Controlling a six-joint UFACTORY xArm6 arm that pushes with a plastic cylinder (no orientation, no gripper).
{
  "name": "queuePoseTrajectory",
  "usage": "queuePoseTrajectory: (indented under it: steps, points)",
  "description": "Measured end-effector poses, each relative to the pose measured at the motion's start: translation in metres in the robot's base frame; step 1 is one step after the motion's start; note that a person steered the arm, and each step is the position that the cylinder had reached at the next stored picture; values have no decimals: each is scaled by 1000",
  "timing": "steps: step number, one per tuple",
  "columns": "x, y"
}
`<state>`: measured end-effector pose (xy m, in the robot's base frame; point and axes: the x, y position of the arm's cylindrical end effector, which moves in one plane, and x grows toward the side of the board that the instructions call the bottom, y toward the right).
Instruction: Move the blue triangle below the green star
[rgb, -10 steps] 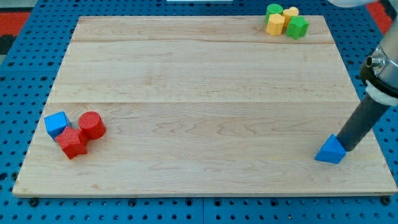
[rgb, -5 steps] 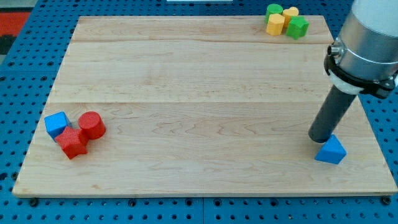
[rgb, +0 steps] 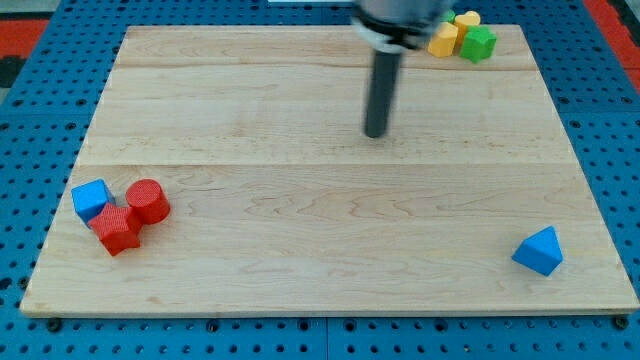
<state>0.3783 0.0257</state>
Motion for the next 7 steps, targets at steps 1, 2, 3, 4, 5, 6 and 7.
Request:
queuePoseTrajectory:
  steps: [1,2,3,4,5,6,7]
  points:
    - [-21,-62]
    - [-32,-85]
    - [-43,-131]
    - [-45,-229]
    - [-46,-328]
    - [-42,-330]
    - [-7,-330]
